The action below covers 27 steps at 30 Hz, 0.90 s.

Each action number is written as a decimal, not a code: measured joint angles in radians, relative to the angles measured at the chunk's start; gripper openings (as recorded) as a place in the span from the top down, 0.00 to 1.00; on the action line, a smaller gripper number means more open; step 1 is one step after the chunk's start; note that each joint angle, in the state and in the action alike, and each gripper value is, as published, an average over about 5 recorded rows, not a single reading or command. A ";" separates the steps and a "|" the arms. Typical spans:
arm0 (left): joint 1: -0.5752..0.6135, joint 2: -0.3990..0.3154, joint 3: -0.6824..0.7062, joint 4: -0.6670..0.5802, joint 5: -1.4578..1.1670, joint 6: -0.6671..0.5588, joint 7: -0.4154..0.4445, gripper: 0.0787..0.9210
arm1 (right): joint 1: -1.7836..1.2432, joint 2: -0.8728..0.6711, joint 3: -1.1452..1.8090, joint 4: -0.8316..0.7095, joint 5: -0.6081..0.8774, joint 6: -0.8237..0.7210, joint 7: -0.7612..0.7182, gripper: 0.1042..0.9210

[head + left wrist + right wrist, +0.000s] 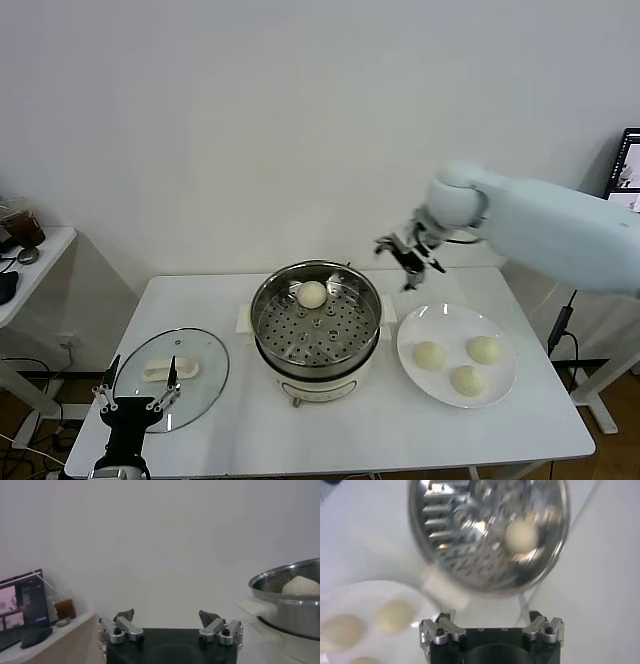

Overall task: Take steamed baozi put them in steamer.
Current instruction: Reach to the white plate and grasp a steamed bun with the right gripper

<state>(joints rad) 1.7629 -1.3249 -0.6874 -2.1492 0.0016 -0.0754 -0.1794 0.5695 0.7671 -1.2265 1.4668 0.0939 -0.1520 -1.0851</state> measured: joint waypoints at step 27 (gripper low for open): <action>0.001 -0.012 -0.019 0.003 -0.022 -0.027 -0.011 0.12 | -0.474 -0.065 0.268 -0.122 -0.161 -0.057 -0.001 0.12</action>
<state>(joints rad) 1.7643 -1.3364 -0.7060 -2.1465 -0.0200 -0.1021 -0.1905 0.0957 0.7022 -0.9580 1.3449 -0.0674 -0.2089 -1.0864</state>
